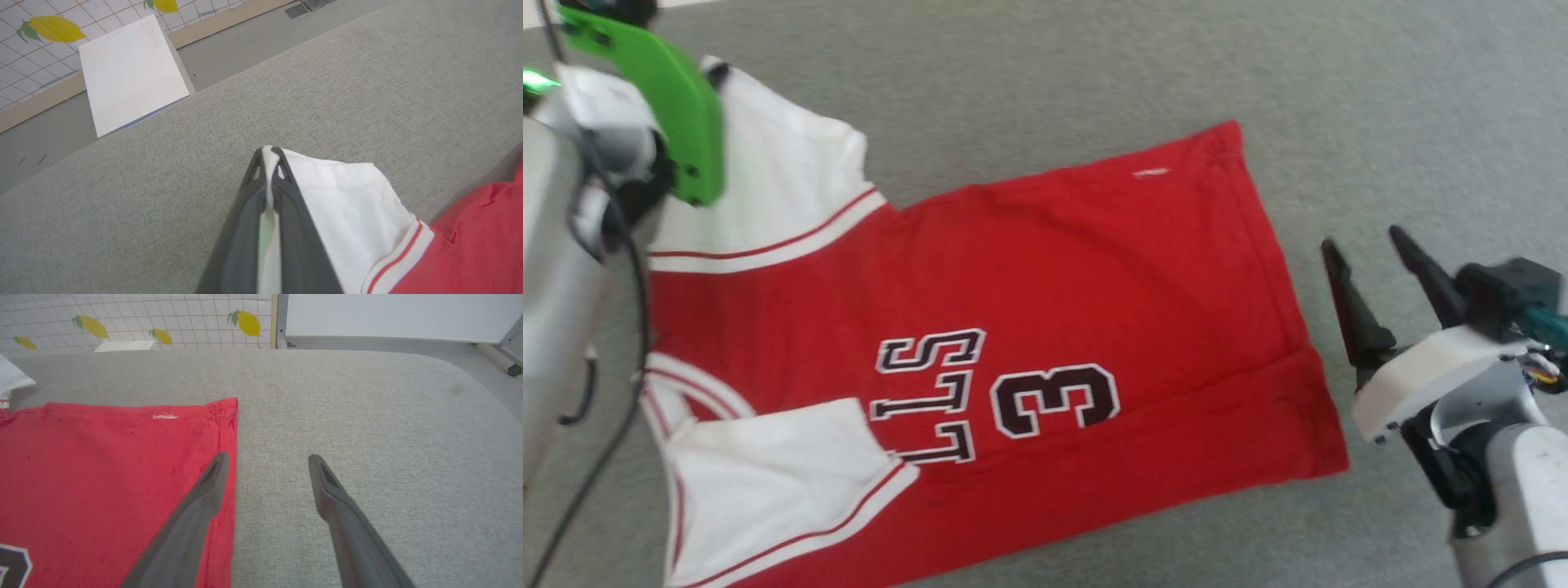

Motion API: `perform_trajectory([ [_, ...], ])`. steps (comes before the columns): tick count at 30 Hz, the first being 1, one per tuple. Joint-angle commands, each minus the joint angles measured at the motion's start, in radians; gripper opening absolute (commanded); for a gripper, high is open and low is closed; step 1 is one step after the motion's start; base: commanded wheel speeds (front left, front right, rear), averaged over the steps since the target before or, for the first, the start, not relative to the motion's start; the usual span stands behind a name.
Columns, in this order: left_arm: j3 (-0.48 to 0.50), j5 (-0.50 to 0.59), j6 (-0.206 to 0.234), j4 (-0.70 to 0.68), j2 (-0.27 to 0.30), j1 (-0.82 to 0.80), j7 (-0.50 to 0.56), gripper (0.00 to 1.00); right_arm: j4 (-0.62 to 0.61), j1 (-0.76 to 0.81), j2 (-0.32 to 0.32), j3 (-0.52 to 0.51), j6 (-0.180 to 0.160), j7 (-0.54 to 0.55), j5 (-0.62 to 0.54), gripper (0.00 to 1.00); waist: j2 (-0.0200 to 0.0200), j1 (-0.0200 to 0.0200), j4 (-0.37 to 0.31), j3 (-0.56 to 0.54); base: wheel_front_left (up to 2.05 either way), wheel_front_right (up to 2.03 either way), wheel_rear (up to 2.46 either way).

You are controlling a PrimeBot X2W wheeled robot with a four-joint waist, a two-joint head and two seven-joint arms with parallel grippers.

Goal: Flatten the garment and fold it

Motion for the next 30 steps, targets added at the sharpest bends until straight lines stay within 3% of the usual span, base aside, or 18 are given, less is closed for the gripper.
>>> perform_trajectory([
  [1,-0.007,0.015,-0.006,-0.022,-0.01,0.029,-0.034,0.0,-0.007,-0.023,-0.046,0.02,-0.001,0.059,0.02,1.0,0.0013,0.0,0.095,-0.075,0.0,0.0,0.0],
  [8,-0.018,0.04,0.019,-0.169,-0.039,0.119,-0.175,0.0,0.008,-0.12,-0.255,0.097,-0.001,0.318,0.108,1.0,0.0013,0.0,0.199,-0.11,0.0,0.0,0.0],
  [15,-0.003,0.045,0.089,-0.369,-0.036,0.211,-0.245,0.0,0.071,-0.279,-0.418,0.236,-0.001,0.527,0.21,1.0,0.0013,0.0,0.289,-0.084,0.0,0.0,0.0],
  [22,-0.013,0.071,0.155,-0.544,-0.025,0.295,-0.274,0.0,0.198,-0.448,-0.495,0.387,-0.001,0.636,0.274,1.0,0.0013,0.0,0.349,-0.033,0.0,0.0,0.0],
  [30,-0.044,0.102,0.185,-0.63,-0.034,0.339,-0.293,0.0,0.375,-0.558,-0.544,0.52,-0.001,0.67,0.309,1.0,0.0013,0.0,0.404,0.011,0.0,0.0,0.0],
])
